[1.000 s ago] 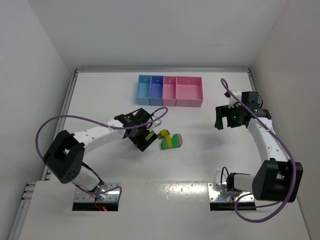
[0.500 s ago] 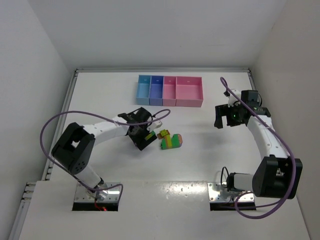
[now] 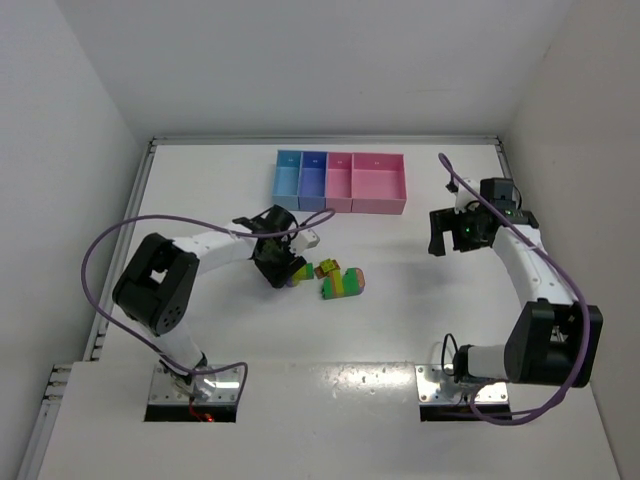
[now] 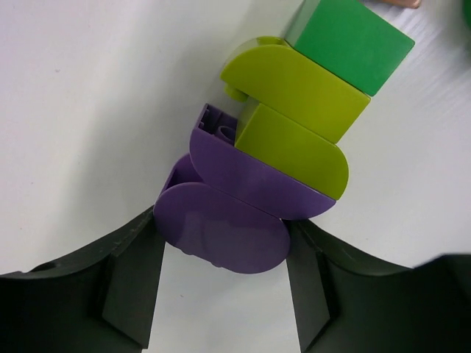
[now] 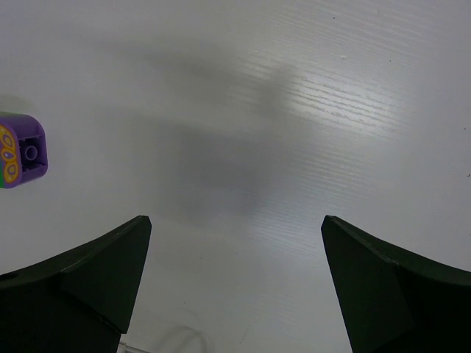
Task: Sort the legos into containers by color
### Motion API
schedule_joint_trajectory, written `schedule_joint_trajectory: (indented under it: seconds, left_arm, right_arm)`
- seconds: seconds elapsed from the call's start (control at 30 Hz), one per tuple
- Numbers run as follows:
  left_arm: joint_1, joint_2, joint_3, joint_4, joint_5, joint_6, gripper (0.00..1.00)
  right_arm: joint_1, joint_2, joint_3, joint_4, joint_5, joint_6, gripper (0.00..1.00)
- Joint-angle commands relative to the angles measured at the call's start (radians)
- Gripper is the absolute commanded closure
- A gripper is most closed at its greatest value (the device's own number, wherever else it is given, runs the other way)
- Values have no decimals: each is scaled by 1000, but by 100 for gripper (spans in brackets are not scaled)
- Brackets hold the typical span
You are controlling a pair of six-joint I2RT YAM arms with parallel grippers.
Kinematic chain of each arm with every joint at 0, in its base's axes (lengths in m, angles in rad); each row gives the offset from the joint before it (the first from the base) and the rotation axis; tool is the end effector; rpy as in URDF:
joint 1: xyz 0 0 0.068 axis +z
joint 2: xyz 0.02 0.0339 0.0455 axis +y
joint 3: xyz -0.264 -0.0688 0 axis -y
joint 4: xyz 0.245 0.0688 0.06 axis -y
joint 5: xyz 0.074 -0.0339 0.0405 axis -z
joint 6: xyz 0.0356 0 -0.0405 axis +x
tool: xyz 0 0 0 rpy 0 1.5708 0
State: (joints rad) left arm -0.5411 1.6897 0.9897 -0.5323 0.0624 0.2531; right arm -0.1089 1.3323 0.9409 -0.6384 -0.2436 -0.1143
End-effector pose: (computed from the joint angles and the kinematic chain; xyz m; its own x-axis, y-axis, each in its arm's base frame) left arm 0.2678 -0.1635 0.1604 -0.6496 0.6819 -0.3362 0.7173 0.6962 0.0262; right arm 0.2623 -0.0200 0.2390 -0.8445 -0.0190 -0.5352 -0.1151 0.9825 0.1467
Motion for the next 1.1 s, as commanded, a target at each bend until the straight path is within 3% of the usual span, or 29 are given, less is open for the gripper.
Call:
schedule_joint_trajectory:
  seconds: [0.0, 0.1, 0.23, 0.27, 0.37, 0.5, 0.63, 0.7, 0.93, 1.07]
  left_arm:
    - [23, -39, 36, 9, 88, 40, 48]
    - [23, -114, 17, 18, 148, 49, 54]
    - [23, -202, 7, 18, 195, 15, 71]
    - [23, -218, 7, 18, 195, 3, 80]
    - [12, -289, 7, 38, 172, -50, 86]
    - [-19, -347, 7, 60, 85, -113, 86]
    - [-60, -367, 7, 60, 30, -132, 86]
    - [-71, -378, 18, 60, 16, -141, 86]
    - [-80, -378, 40, 69, 5, -160, 86]
    - [-91, -378, 73, 69, 14, -181, 86]
  right_arm:
    - [5, 10, 56, 6, -11, -16, 0]
    - [14, 31, 67, 6, -57, -16, 0]
    - [14, 51, 108, -4, -140, 11, 0]
    - [14, 65, 117, -4, -170, 24, 0]
    - [14, 97, 162, -27, -331, 83, 0]
    - [50, 143, 191, 34, -639, 266, 0]
    - [110, 179, 191, 210, -796, 522, 0]
    - [156, 188, 203, 267, -819, 600, 0]
    - [297, 252, 254, 247, -783, 601, 0]
    - [331, 307, 254, 247, -773, 581, 13]
